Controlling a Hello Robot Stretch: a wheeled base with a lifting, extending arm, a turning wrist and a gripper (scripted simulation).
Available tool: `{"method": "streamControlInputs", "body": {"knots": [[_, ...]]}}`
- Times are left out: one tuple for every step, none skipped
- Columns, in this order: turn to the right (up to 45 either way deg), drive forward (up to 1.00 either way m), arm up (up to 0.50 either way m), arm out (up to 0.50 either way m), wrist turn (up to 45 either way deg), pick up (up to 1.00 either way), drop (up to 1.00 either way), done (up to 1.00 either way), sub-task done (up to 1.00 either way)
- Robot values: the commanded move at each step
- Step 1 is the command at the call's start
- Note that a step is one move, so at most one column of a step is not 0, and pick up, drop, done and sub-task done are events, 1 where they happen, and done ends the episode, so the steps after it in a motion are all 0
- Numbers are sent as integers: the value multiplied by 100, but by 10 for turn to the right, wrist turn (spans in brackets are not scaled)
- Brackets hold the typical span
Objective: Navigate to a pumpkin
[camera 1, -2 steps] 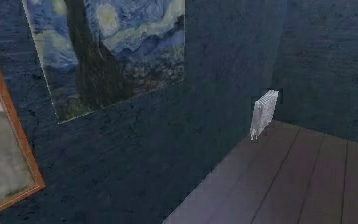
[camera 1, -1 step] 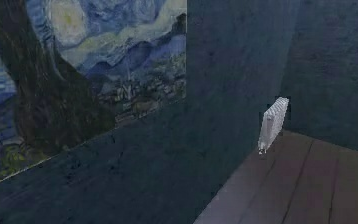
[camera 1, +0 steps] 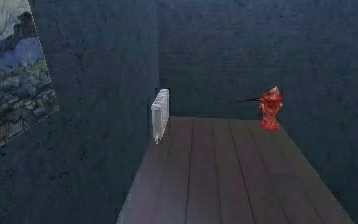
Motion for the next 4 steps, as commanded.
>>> {"method": "streamControlInputs", "body": {"knots": [[0, 40, 0, 0, 0, 0, 0, 0, 0], [450, 0, 0, 0, 0, 0, 0, 0, 0], [0, 30, 0, 0, 0, 0, 0, 0, 0], [450, 0, 0, 0, 0, 0, 0, 0, 0]]}}
